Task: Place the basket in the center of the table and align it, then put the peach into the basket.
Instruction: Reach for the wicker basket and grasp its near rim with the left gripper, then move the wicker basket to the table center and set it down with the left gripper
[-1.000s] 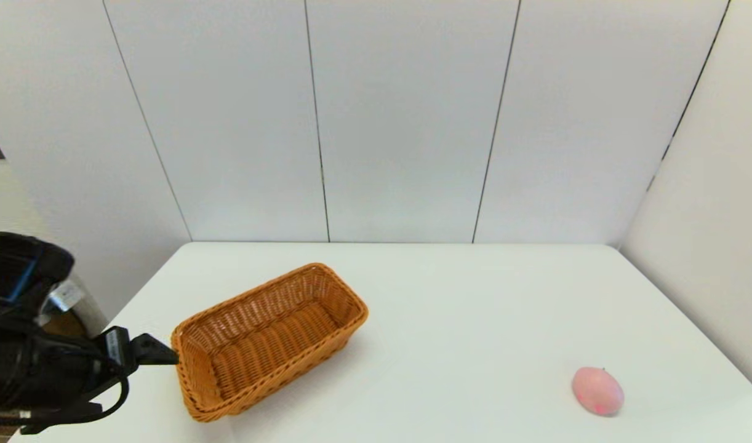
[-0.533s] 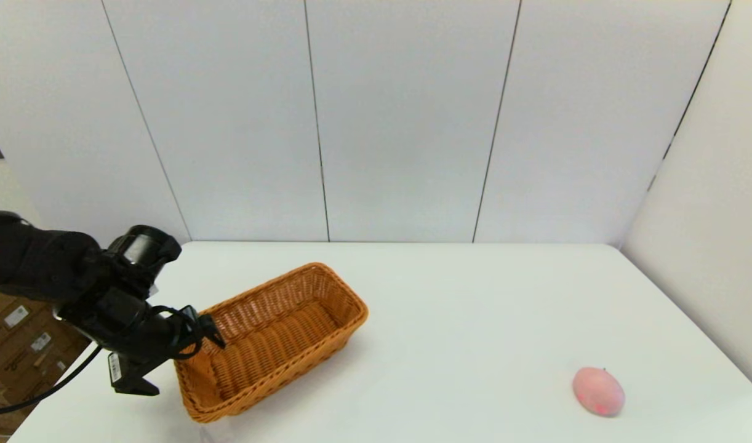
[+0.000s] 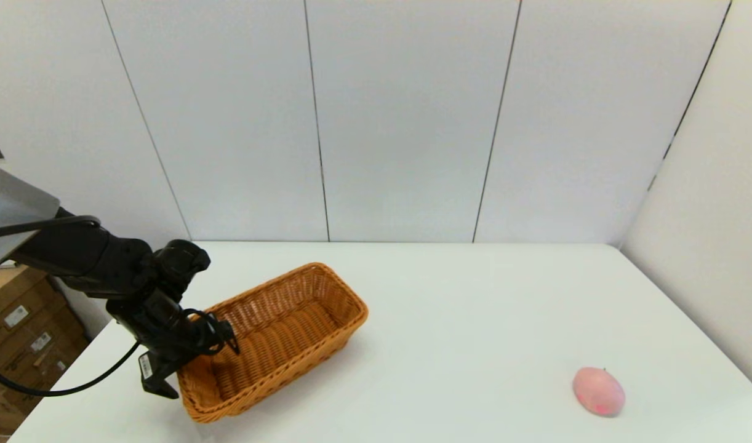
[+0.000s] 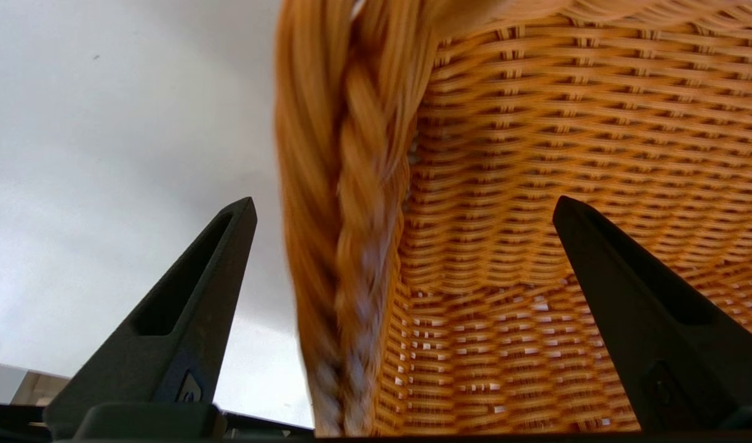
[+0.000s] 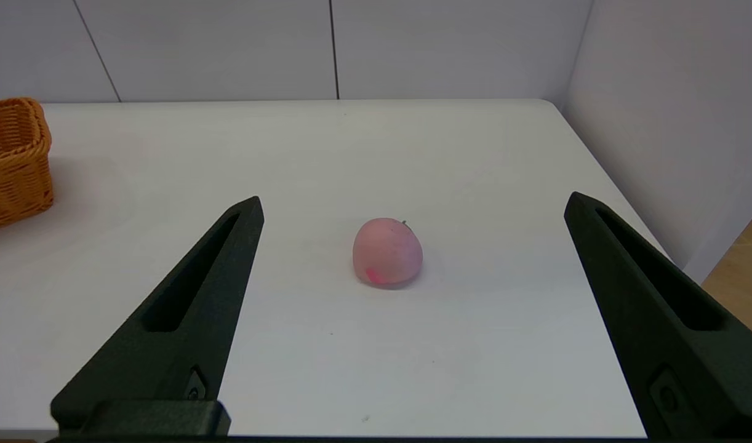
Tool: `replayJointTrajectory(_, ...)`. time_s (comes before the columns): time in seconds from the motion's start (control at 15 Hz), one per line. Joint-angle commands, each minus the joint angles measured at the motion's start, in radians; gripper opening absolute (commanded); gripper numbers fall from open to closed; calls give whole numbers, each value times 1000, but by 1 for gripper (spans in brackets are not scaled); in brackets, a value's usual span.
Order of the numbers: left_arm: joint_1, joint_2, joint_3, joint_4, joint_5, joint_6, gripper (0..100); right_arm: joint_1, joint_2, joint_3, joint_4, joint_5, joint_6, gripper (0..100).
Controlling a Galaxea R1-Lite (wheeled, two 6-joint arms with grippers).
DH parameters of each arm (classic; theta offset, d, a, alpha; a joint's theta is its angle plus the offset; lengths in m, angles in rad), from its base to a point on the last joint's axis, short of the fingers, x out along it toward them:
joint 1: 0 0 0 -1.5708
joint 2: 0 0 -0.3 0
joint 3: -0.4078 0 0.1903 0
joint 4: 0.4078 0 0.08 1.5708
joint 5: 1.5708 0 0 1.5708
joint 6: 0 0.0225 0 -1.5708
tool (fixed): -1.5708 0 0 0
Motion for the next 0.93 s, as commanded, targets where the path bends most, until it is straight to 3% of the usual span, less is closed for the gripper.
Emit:
replayJointTrajectory(0.07, -1, 10, -1, 5, -1, -6, 0, 0, 1, 0, 0, 0, 0, 100)
replayJointTrajectory(0.53, -1, 7, -8, 0, -14, -6, 0, 0, 1, 0, 0, 0, 0, 100)
replayJointTrajectory(0.73, -4, -70, -7, 0, -84, 3, 0, 0, 1, 0, 0, 0, 0, 100)
replayJointTrajectory(0.93, -87, -194, -27, 2, -118, 23, 0, 0, 1, 0, 0, 0, 0, 100)
